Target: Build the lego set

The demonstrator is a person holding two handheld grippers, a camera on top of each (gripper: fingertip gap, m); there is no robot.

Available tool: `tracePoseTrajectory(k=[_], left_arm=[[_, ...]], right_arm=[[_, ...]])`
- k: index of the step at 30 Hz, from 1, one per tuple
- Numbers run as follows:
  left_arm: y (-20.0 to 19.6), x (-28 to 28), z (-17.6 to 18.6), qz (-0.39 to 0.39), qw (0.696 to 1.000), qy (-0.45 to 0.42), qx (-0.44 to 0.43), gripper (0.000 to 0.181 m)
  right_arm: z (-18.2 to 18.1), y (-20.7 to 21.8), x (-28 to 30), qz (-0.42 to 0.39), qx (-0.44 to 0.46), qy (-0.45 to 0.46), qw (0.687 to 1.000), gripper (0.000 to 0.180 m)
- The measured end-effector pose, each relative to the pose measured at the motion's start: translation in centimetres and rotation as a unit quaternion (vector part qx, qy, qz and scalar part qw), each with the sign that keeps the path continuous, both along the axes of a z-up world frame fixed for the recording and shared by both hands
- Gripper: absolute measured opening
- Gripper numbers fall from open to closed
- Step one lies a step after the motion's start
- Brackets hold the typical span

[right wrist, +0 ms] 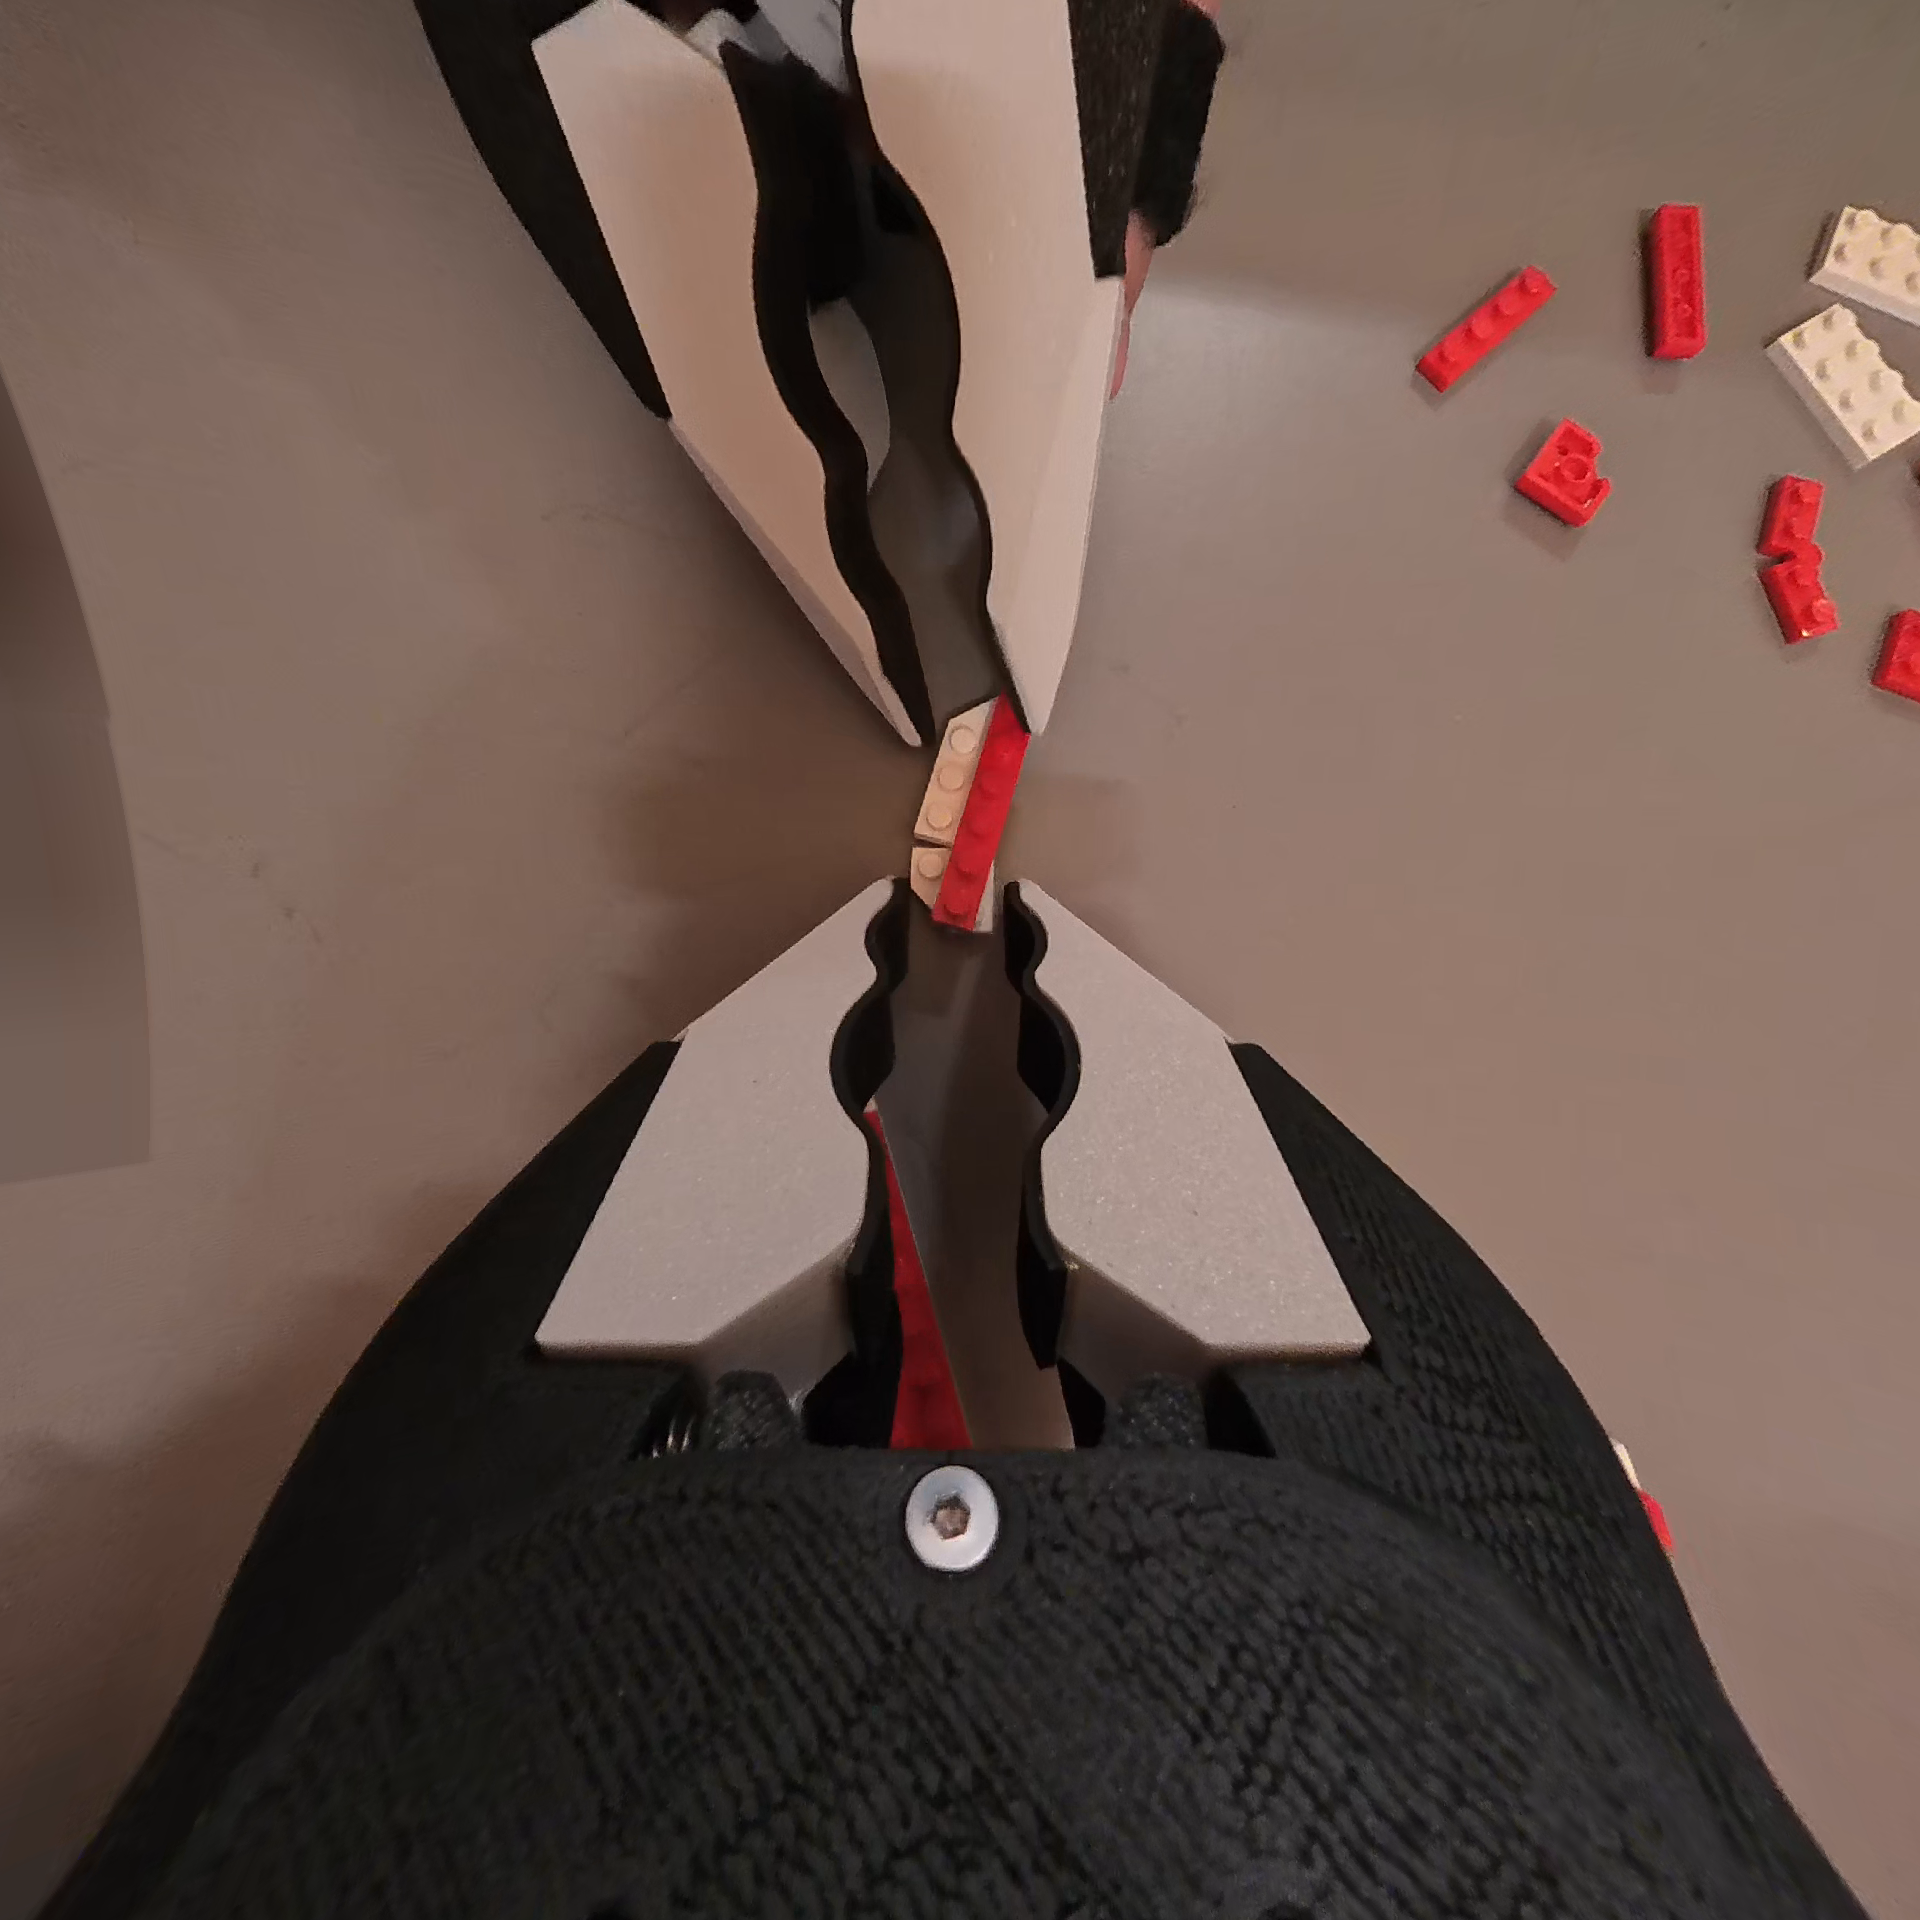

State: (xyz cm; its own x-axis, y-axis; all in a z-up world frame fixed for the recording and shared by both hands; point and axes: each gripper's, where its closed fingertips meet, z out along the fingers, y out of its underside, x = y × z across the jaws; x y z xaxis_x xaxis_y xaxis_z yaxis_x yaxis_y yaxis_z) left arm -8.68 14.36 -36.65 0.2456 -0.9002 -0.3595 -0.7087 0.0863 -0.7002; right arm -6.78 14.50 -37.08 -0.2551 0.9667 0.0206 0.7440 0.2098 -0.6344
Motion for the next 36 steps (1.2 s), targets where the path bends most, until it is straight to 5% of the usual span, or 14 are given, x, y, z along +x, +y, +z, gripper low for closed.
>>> tracePoseTrajectory(k=[36], left_arm=[[-0.35, 0.39, 0.70, -0.003, 0.999, -0.044, -0.024, 0.019]], right_arm=[[0.50, 0.20, -0.32, 0.046, -0.035, 0.055, 0.997, 0.006]])
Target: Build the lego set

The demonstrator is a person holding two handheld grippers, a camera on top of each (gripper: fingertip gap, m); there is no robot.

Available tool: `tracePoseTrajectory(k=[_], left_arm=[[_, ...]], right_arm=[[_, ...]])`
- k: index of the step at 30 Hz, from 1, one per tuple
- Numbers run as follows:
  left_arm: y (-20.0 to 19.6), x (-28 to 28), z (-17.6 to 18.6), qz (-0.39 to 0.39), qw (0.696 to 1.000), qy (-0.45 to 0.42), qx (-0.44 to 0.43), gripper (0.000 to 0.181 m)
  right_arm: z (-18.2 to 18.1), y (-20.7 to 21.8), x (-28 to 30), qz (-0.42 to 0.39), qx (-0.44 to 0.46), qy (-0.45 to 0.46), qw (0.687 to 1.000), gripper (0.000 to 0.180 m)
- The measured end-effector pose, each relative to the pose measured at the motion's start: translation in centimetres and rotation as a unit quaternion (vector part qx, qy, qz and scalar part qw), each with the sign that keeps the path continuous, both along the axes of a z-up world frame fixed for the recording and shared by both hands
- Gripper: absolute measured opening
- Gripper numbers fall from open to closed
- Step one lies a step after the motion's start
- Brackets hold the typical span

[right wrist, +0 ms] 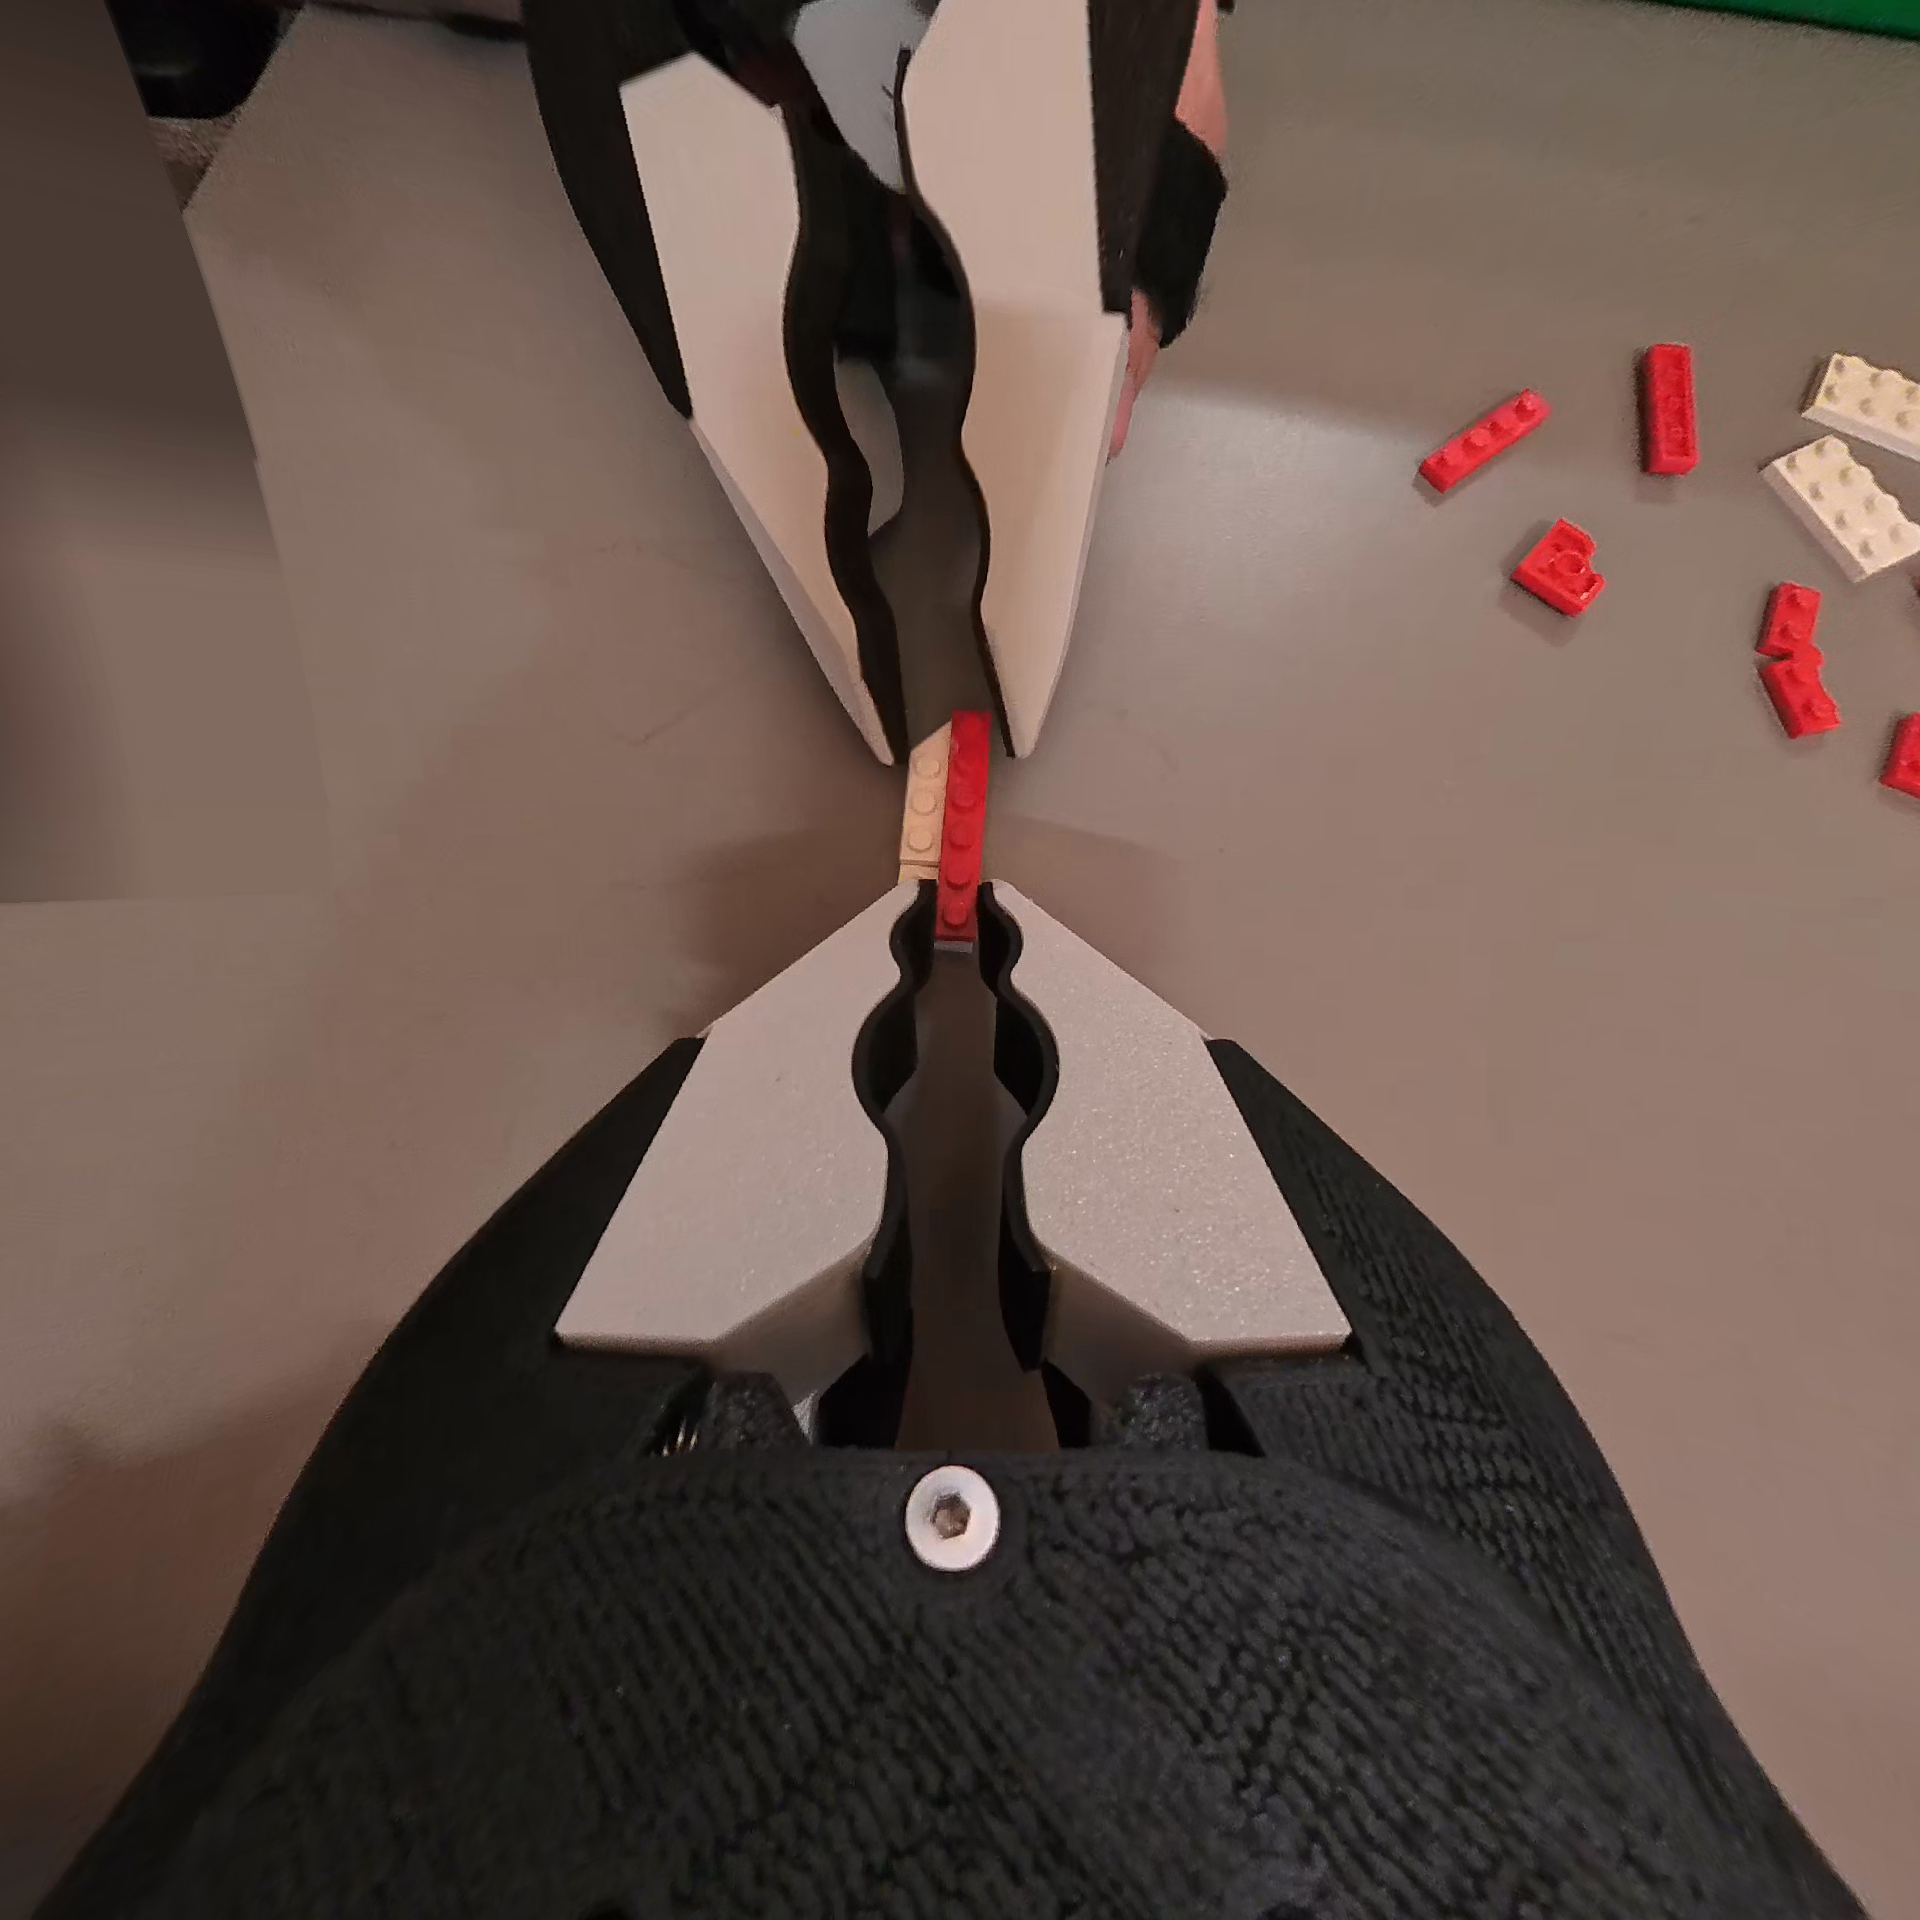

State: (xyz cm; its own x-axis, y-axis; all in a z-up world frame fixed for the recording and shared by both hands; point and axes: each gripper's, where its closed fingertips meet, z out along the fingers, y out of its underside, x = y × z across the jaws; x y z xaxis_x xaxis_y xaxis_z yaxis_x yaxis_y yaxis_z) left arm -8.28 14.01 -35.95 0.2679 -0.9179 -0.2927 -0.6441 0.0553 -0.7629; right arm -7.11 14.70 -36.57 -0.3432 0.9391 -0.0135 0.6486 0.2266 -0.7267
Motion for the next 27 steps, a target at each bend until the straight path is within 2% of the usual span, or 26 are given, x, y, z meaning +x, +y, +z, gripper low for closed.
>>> tracePoseTrajectory(k=[7, 15, 27], left_arm=[[0.04, 0.13, 0.28, 0.001, 1.000, -0.015, -0.006, 0.019], [-0.03, -0.09, -0.17, -0.001, 1.000, -0.004, -0.013, 0.020], [0.03, 0.10, -0.44, -0.001, 1.000, 0.003, -0.009, 0.013]], right_arm=[[-0.09, -0.11, -0.01, -0.003, 0.003, -0.005, 1.000, 0.006], [-0.06, -0.34, 0.65, -0.010, -0.013, -0.013, 1.000, 0.023], [-0.58, -0.39, 0.12, -0.016, 0.015, -0.012, 1.000, 0.016]])
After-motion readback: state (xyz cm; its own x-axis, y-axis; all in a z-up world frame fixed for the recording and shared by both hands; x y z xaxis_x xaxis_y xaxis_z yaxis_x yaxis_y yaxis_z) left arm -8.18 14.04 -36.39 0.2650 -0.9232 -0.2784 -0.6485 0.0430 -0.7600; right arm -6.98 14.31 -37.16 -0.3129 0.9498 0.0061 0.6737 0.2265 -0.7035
